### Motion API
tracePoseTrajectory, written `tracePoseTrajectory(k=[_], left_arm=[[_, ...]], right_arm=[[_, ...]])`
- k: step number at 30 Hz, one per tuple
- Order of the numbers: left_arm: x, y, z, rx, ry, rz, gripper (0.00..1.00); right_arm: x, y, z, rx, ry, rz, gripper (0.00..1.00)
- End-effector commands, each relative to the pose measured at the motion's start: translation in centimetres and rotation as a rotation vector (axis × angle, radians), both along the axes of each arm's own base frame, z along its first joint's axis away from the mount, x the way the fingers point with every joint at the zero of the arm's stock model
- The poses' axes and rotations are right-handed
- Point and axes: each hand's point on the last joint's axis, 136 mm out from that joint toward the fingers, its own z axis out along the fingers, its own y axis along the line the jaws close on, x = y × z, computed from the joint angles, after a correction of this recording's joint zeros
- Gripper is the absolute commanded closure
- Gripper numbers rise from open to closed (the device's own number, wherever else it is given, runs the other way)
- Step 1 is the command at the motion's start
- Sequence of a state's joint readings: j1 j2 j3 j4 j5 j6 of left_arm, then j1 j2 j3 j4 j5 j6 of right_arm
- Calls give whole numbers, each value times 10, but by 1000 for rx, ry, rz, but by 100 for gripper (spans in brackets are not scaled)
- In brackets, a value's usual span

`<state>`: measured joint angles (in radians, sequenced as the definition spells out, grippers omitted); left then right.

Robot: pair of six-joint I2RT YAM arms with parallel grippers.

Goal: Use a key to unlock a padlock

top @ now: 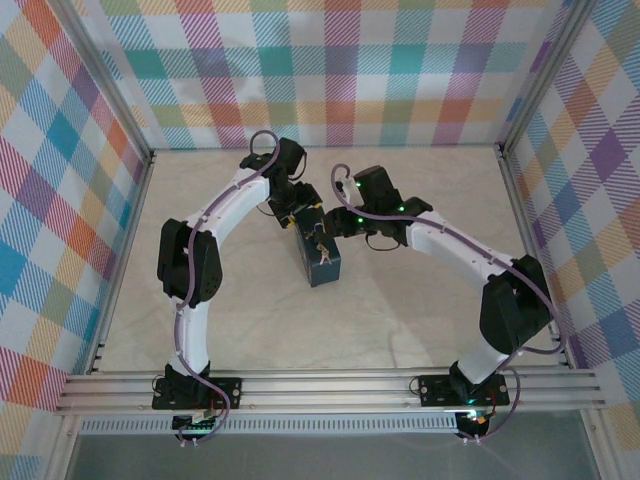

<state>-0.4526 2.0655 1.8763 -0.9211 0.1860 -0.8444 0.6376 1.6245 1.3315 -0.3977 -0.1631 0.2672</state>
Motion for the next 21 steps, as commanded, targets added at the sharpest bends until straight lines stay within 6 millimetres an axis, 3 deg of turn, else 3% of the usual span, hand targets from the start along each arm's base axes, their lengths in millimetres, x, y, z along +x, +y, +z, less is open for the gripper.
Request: tracePoseTrajectory(k=[1,6,21], left_arm=[[-35,15,-41,94,201,-5,30],[-33,13,-39,83,196,-7,31],[-35,16,-38,70,196,1,31]], right_arm=[[-13,10,4,-100,-22,26,57],[-16,15,-17,-242,-30,-6,48],[-10,23,-39,-375,-56,-1,52]])
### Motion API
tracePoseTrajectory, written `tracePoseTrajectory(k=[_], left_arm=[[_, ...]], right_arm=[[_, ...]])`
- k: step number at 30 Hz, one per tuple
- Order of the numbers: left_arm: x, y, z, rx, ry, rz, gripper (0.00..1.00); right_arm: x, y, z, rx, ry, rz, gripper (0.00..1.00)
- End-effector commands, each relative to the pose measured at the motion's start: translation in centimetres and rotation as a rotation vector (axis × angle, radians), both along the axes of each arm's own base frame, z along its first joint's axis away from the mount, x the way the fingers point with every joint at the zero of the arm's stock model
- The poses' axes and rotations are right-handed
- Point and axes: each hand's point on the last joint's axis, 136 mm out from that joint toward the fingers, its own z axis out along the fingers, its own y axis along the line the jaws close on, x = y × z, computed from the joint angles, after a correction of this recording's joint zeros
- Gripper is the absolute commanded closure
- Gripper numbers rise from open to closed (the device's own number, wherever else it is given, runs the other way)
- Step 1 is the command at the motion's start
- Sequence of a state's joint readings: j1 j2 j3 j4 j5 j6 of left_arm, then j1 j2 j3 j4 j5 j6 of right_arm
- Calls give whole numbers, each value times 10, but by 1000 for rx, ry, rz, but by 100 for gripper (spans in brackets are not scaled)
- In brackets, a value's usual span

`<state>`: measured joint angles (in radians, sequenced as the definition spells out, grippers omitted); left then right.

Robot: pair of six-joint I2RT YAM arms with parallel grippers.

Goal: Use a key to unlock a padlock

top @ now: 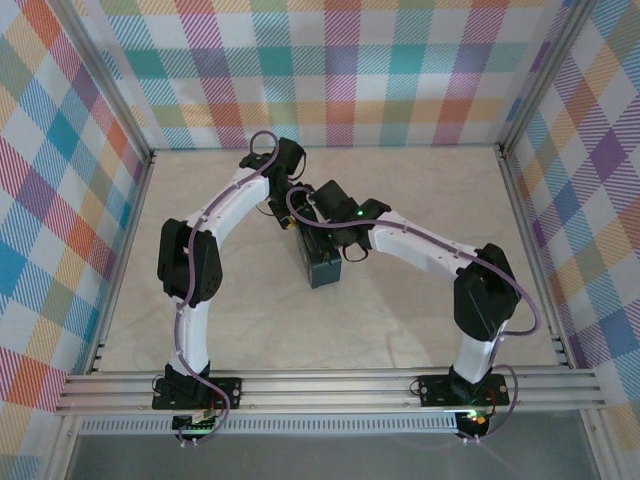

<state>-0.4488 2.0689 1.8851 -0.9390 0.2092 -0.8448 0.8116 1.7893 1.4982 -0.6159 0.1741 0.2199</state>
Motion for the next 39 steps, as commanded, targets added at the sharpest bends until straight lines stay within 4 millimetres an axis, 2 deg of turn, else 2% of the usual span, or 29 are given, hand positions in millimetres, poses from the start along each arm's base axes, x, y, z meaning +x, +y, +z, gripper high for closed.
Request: tracePoseTrajectory(k=[1,5,10,21,30,39], left_arm=[[-32,17,-39,86,177,3,31],[-31,18,-39,85,176,7,31],[-31,21,-38,83,175,11,31],[-33,23,-41,69,184,21,31],[-35,19,-42,45,192,17,32],[-40,16,-44,27,203,18,32]], right_arm=[[3,5,3,-18,-17,10,53],[1,7,1,-19,3,14,58],[-5,12,10,64,20,20,68],[-3,11,40,442,137,-26,69],[8,7,36,572,180,-79,70],[26,18,38,656,86,-69,70]])
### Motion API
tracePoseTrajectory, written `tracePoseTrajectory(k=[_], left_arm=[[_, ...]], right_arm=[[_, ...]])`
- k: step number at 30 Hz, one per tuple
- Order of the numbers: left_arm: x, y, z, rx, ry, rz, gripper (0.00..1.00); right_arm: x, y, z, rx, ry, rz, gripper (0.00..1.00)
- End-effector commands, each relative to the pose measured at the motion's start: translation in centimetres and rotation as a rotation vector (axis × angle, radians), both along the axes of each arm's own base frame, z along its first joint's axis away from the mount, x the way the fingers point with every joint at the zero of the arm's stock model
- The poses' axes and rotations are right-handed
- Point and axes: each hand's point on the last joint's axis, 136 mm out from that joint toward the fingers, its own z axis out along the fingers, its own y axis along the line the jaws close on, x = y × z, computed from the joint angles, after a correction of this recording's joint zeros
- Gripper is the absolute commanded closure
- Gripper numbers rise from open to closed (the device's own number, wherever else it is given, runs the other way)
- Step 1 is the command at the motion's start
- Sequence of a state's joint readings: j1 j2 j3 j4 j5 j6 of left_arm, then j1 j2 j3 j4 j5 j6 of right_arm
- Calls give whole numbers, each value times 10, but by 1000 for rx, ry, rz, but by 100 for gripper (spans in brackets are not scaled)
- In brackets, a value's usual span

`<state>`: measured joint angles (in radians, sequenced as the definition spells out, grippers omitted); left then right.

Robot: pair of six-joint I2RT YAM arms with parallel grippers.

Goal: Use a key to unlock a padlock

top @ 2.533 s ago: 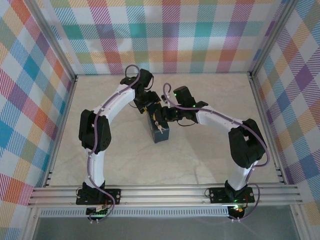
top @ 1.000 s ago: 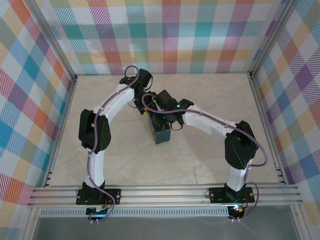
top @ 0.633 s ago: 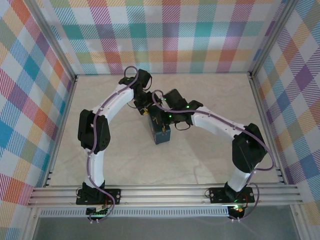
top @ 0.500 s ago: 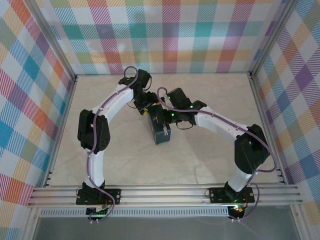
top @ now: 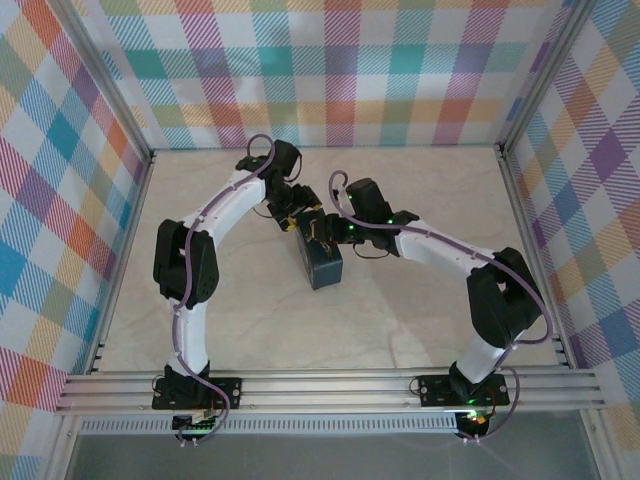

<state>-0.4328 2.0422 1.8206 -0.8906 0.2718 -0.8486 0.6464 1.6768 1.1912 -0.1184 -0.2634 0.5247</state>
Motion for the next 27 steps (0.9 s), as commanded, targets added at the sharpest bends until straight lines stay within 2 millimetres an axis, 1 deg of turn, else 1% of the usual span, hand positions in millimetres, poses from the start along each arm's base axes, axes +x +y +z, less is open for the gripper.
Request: tracePoseTrajectory(k=[1,3,6,8,10,12,14,17,19,21,22,23,25,27], left_arm=[[-35,19,-41,88,189,20,32],[-31,22,-38,79,182,32,31],[-19,29,-26,61,144,41,29],[-9,28,-12,34,105,27,27],[2,22,4,-12,68,-5,26],[9,17,13,-46,48,-38,24],[14,15,15,-83,51,-47,23],[21,19,16,-112,49,-36,23],[23,25,18,-111,37,-34,23],[25,35,22,-90,17,-33,22],[25,40,25,-81,6,-29,22],[25,45,28,-73,-4,-26,23],[24,56,36,-53,-28,-15,22],[22,63,43,-36,-48,-16,22]], right_arm=[[14,11,26,88,-82,-2,70],[13,9,29,79,-89,-3,70],[12,-5,36,67,-93,-26,70],[10,-18,43,68,-93,-40,70],[7,-33,46,52,-85,-49,70],[6,-50,45,26,-80,-70,70],[6,-72,37,-3,-65,-112,69],[7,-110,18,-37,-28,-191,68],[6,-139,-9,-112,23,-248,68],[5,-159,-34,-171,69,-290,66],[5,-168,-47,-198,89,-315,65],[6,-173,-54,-213,97,-329,65],[7,-183,-71,-242,127,-355,64],[8,-189,-86,-286,155,-366,64]])
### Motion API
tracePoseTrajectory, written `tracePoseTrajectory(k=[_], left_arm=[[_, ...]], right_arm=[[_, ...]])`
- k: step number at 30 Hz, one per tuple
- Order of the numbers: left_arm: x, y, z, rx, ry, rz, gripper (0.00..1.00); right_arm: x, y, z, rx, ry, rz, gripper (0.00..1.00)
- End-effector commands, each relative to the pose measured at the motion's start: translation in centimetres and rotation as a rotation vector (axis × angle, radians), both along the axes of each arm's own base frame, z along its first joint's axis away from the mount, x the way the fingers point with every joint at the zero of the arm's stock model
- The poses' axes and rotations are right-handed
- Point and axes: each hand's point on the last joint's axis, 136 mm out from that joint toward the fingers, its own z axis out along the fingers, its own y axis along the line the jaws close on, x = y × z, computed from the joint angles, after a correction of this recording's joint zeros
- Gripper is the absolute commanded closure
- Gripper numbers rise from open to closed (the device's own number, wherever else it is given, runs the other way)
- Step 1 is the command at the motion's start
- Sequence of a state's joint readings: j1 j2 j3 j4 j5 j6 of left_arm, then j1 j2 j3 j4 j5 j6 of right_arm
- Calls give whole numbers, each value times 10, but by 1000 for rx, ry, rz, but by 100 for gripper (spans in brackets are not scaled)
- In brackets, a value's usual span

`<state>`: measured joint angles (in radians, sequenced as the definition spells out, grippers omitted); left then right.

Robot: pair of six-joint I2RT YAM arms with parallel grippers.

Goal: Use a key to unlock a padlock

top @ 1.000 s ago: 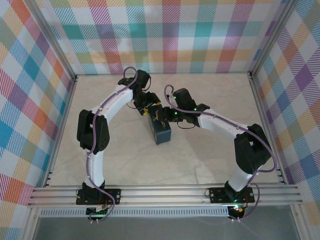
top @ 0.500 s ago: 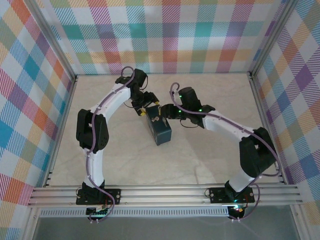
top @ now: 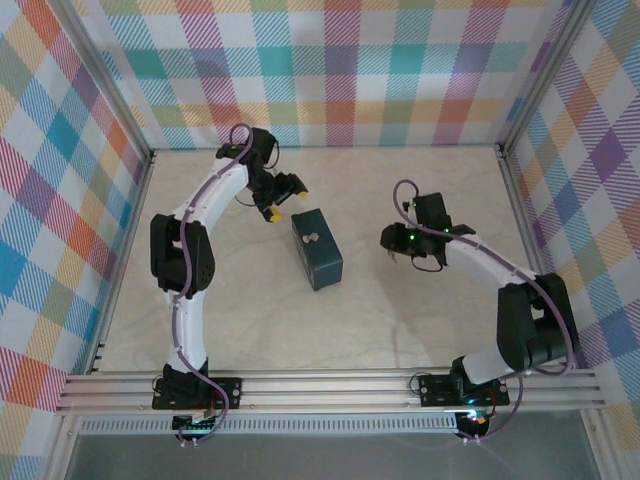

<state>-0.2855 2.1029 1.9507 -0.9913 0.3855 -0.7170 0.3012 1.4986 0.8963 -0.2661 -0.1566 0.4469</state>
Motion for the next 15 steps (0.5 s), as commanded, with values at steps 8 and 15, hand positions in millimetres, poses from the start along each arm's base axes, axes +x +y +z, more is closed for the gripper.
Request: tracePoseTrajectory(k=[8,15], left_arm=[[-22,31,45,44,-96,-12,22],[-27,54,54,99,-121,-16,21]], right_arm=[[6,-15,-49,-142,125,5,51],[8,4,8,-71,10,101,34]])
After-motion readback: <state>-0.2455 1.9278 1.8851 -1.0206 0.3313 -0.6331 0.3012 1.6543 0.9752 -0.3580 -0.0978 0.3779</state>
